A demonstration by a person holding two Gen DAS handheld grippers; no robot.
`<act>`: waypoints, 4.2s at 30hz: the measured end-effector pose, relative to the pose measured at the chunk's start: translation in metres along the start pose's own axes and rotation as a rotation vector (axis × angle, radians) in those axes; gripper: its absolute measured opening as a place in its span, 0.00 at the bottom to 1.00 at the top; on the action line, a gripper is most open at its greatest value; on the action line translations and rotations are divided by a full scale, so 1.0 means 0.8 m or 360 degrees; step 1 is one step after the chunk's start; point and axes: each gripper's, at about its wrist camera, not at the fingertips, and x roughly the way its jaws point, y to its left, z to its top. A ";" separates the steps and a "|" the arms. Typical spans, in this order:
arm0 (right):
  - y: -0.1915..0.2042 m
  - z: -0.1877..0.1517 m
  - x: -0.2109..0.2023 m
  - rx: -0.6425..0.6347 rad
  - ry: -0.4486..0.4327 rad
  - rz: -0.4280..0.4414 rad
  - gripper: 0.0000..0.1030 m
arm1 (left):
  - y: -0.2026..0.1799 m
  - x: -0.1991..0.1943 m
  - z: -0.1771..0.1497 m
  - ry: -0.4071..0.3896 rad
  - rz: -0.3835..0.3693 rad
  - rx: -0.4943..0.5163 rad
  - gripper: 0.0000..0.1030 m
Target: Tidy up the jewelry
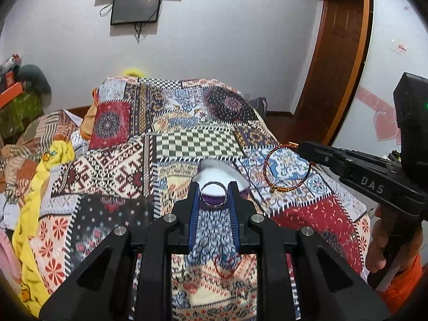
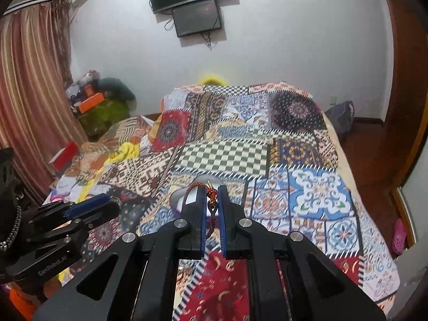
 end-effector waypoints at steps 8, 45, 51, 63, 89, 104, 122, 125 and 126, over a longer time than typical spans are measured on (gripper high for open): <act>-0.005 0.012 0.023 -0.0017 -0.0008 -0.0005 0.07 | -0.002 0.022 0.019 -0.0028 -0.0004 0.0029 0.19; -0.010 0.002 0.165 -0.0172 0.0564 0.0177 0.07 | 0.033 0.169 0.013 0.0339 -0.0096 0.0085 0.19; -0.003 -0.001 0.161 -0.0256 0.0583 0.0150 0.10 | 0.032 0.168 0.015 0.0347 -0.0105 0.0098 0.19; -0.011 0.002 0.135 -0.0249 0.0484 0.0095 0.32 | 0.030 0.171 0.018 0.0368 -0.0135 0.0109 0.20; -0.011 0.006 0.083 -0.0219 0.0375 0.0052 0.32 | 0.025 0.112 0.028 0.0287 -0.0040 0.0141 0.33; -0.033 -0.013 0.066 -0.0164 0.0411 -0.0021 0.32 | 0.042 0.082 0.001 0.0355 0.0065 0.0126 0.34; -0.053 -0.077 0.091 -0.0039 0.0589 0.0009 0.32 | 0.023 0.104 -0.052 0.0539 -0.0039 0.0093 0.34; -0.055 -0.079 0.098 -0.0033 0.0594 0.0012 0.32 | 0.018 0.106 -0.053 0.0526 -0.0043 0.0108 0.34; -0.055 -0.080 0.101 -0.0029 0.0594 0.0008 0.32 | 0.017 0.106 -0.053 0.0522 -0.0044 0.0112 0.34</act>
